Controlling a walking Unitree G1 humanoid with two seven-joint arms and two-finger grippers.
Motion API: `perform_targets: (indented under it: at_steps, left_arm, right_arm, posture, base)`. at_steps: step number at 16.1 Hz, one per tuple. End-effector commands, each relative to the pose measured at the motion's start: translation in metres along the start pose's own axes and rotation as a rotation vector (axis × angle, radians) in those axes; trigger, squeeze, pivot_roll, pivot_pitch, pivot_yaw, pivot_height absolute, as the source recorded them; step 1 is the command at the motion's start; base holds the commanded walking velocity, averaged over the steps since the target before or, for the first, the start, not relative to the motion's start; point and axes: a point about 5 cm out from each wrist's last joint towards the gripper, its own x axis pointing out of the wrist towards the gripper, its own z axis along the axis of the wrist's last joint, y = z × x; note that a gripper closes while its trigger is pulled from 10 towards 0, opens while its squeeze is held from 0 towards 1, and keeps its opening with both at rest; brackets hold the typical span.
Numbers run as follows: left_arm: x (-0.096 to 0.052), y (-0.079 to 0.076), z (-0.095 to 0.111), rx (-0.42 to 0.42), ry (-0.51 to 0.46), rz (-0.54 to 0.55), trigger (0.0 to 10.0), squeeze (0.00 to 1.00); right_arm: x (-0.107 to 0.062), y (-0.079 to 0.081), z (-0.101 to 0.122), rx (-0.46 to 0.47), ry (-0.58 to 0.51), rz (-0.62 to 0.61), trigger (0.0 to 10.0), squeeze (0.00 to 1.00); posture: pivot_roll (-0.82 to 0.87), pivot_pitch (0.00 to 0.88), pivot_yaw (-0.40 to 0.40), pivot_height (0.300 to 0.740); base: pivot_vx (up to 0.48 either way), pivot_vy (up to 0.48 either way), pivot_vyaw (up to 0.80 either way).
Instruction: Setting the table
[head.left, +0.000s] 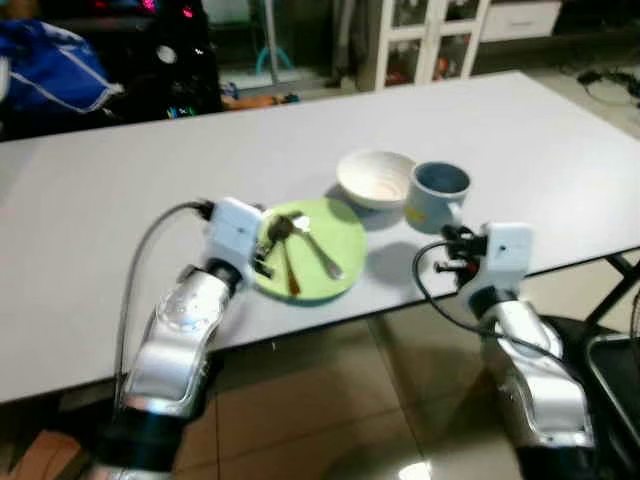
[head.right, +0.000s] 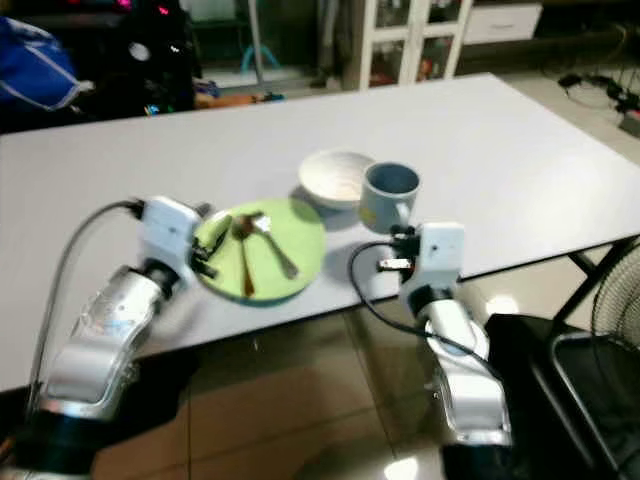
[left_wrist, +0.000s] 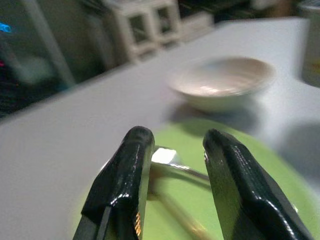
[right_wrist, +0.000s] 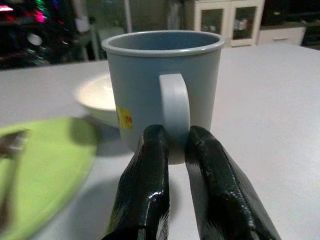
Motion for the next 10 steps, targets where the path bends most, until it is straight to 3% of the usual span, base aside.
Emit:
perform_targets:
  at_steps: [1, 3, 4, 7, 10]
  left_arm:
    - [-0.006, 0.0, -0.012, 0.009, 0.058, -0.087, 10.0, 0.0]
    - [-0.014, -0.006, -0.024, 0.01, 0.125, -0.24, 10.0, 0.0]
    - [-0.018, -0.008, -0.024, -0.004, 0.111, -0.306, 10.0, 0.0]
    - [-0.019, 0.002, -0.013, -0.004, -0.036, -0.368, 10.0, 0.0]
    - [-0.02, 0.006, -0.021, 0.019, -0.007, -0.435, 10.0, 0.0]
  right_arm:
    - [0.004, 0.003, 0.004, -0.001, -0.021, 0.021, 10.0, 0.0]
    - [0.006, 0.004, 0.002, -0.013, -0.016, 0.051, 10.0, 0.0]
    - [0.008, 0.003, -0.001, -0.023, -0.005, 0.062, 10.0, 0.0]
    - [0.011, -0.001, -0.006, -0.035, 0.008, 0.073, 10.0, 0.0]
    - [0.012, -0.003, -0.011, -0.048, 0.017, 0.087, 10.0, 0.0]
  posture:
    - [-0.01, 0.016, 0.032, 0.74]
    - [0.0, 0.016, 0.031, 0.74]
    - [0.0, 0.017, 0.03, 0.74]
    - [0.0, 0.022, 0.025, 0.74]
    - [0.0, 0.028, 0.022, 0.74]
  base:
    - [0.0, 0.0, 0.0]
    - [0.0, 0.0, 0.0]
    - [0.0, 0.0, 0.0]
    - [0.0, 0.0, 0.0]
    - [0.0, 0.0, 0.0]
